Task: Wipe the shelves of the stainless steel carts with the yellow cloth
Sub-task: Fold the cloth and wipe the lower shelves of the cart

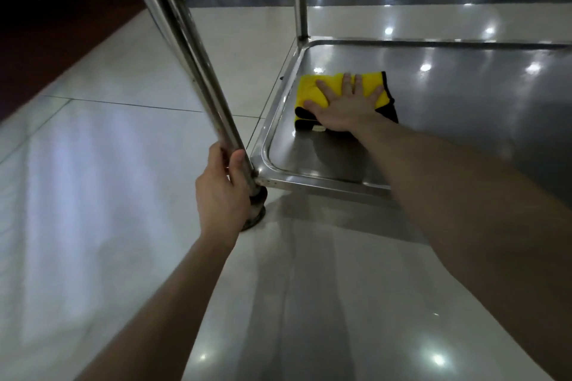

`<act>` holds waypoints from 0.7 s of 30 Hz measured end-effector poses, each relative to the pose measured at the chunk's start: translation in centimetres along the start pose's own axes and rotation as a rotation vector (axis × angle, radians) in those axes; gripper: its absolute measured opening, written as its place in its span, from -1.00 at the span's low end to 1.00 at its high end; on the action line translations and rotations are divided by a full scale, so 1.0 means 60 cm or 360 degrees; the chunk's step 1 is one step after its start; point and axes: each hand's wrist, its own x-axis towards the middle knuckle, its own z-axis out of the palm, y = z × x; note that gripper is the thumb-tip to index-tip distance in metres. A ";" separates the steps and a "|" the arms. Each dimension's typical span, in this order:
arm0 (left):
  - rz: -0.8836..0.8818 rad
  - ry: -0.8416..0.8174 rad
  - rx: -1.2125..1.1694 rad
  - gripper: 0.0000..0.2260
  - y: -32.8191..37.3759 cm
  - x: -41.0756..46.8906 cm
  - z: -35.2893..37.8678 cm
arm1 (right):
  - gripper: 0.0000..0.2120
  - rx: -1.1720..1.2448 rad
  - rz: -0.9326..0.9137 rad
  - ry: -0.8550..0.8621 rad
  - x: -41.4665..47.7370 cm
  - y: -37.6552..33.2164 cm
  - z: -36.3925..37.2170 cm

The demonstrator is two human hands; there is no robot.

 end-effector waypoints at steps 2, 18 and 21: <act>0.0017 -0.0040 -0.0021 -0.83 -0.003 0.003 -0.002 | -0.13 -0.0025 -0.0113 -0.0006 -0.013 -0.051 0.009; -0.0105 -0.0196 -0.0063 -0.77 0.020 0.011 -0.022 | -0.29 -0.0245 -0.1051 0.0246 -0.298 0.049 0.066; -0.0207 -0.0137 0.0063 -0.72 0.039 0.006 -0.020 | -0.16 -0.0308 -0.1046 0.0190 -0.338 0.146 0.052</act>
